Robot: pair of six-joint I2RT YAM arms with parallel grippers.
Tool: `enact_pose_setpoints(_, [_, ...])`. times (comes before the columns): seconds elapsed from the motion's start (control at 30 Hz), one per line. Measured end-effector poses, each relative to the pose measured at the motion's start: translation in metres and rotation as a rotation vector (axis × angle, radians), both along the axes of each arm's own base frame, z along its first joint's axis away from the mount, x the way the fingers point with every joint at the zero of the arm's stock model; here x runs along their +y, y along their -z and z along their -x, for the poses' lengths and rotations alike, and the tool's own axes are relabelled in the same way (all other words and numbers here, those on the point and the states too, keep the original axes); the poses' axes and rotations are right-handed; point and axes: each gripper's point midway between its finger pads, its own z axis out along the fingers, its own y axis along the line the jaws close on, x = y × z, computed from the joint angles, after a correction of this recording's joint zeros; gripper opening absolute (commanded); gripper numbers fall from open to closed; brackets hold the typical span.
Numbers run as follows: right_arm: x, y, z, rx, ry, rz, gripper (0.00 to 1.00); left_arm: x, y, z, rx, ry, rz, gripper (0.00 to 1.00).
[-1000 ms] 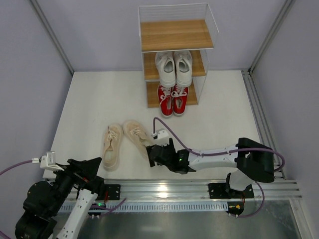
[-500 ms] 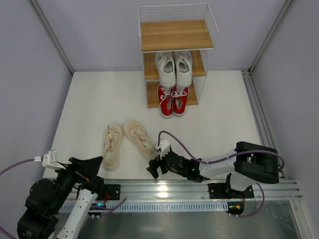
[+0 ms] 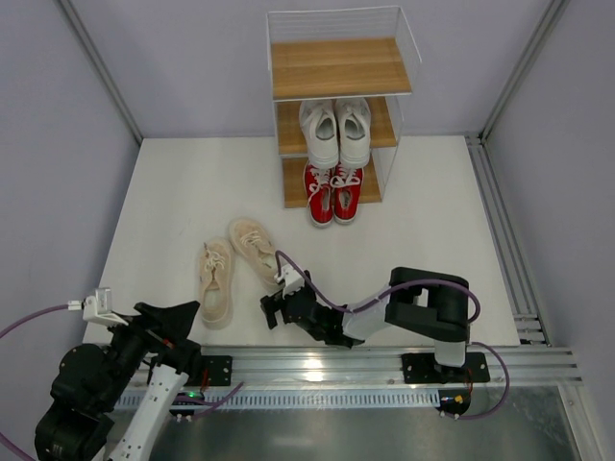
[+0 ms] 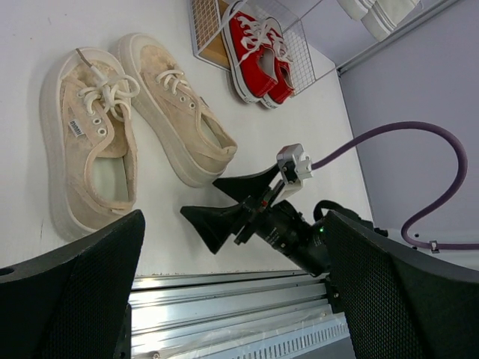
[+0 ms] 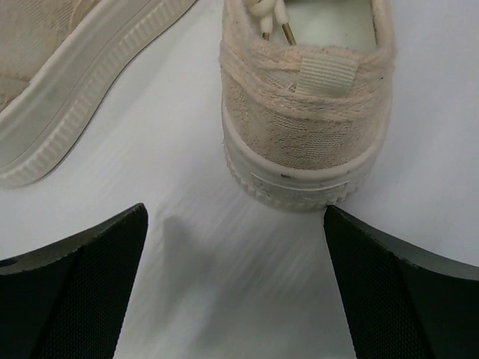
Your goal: Place and organize the shoes onto the shoe shelf
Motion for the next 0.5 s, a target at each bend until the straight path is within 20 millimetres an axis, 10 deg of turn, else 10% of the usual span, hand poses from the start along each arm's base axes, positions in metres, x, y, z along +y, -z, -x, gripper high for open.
enact_pose_setpoints(0.5, [-0.029, 0.005, -0.02, -0.024, 0.187, 0.076, 1.0, 0.001, -0.005, 0.003, -0.015, -0.001, 0.003, 1.0])
